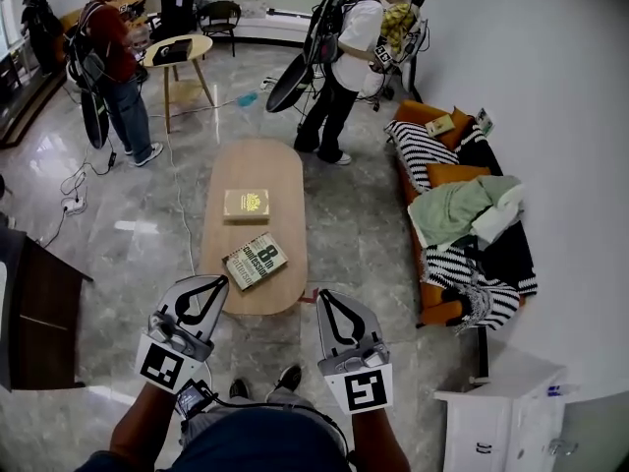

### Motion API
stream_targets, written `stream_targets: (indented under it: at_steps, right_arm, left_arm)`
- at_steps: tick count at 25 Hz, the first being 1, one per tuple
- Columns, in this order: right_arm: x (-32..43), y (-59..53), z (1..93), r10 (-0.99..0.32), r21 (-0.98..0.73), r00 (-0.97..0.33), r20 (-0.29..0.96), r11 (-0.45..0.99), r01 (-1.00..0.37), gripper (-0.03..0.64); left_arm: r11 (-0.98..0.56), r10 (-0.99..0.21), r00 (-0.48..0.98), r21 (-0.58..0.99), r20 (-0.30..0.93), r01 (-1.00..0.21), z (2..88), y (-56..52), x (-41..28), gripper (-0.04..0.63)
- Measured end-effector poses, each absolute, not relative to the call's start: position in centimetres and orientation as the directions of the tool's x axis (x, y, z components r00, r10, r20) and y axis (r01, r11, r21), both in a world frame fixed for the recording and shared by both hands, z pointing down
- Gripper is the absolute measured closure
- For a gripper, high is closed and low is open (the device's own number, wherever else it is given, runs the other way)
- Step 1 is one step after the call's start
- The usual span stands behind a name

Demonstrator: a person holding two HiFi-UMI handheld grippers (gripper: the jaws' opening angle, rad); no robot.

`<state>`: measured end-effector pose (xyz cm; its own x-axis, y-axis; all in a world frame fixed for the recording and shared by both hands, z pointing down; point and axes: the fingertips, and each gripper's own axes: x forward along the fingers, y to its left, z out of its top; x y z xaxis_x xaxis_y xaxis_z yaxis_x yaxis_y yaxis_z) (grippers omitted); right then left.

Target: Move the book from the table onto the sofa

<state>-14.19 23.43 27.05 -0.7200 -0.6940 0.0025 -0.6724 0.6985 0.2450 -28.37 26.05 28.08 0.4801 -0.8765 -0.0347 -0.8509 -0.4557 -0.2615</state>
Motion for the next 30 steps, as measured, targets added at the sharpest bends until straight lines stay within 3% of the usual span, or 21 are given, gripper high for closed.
stream_targets:
  at_steps: [17, 30]
  right_arm:
    - [-13.0, 14.0, 29.8, -0.580, 0.223, -0.814, 0.027, 0.797, -0.561, 0.603]
    - [-19.4, 6.0, 32.3, -0.587, 0.205, -0.805, 0.091, 0.802, -0.561, 0.601]
  left_arm:
    - [-0.327, -0.939, 0.342, -0.231, -0.027, -0.916, 30.2, 18.4, -26.2, 0.591]
    - [-0.335, -0.941, 0.339, -0.167, 0.009, -0.927, 33.6, 10.5, -32.9, 0.591]
